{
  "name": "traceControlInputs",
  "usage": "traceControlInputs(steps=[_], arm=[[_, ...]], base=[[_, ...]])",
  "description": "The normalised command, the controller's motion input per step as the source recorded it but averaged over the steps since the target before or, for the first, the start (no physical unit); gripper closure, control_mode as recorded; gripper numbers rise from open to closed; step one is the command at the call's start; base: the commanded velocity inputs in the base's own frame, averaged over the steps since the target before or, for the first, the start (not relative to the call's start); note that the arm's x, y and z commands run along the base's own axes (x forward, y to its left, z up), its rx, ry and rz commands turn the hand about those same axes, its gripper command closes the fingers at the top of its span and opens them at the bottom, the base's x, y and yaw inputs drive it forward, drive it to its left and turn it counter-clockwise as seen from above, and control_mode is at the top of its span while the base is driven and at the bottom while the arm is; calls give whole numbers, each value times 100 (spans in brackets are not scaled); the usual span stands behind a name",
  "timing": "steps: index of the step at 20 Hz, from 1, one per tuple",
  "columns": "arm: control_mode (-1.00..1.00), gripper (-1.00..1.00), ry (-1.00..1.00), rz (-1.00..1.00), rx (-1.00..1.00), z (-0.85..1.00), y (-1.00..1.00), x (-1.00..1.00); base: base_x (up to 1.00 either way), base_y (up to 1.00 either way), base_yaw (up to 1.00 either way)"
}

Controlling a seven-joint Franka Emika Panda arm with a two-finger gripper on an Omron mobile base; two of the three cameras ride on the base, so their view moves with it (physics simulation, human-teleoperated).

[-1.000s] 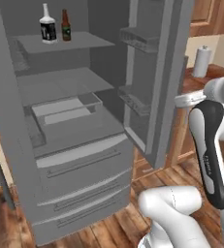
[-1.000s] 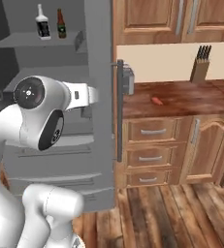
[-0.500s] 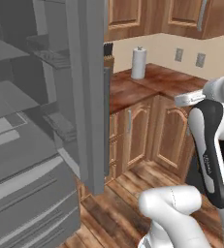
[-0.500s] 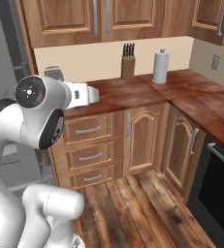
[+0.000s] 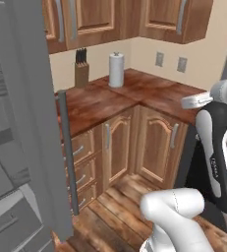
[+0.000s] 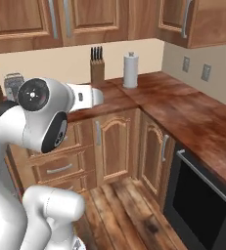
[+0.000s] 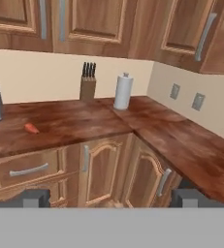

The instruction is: Place the liquor and beer on the top shelf of the fridge to keep them out of children's reach, and place the sweet potato on lower shelves for easy access.

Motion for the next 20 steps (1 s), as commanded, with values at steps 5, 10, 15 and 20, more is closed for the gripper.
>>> traceControlInputs(steps=[5,10,15,20], arm=[[100,-100,0,0,0,0,0,0],[100,-100,0,0,0,0,0,0],[100,-100,0,0,0,0,0,0],[100,-100,0,0,0,0,0,0]], base=[[71,-2,22],[69,0,43],[77,0,55],[83,-12,51]])
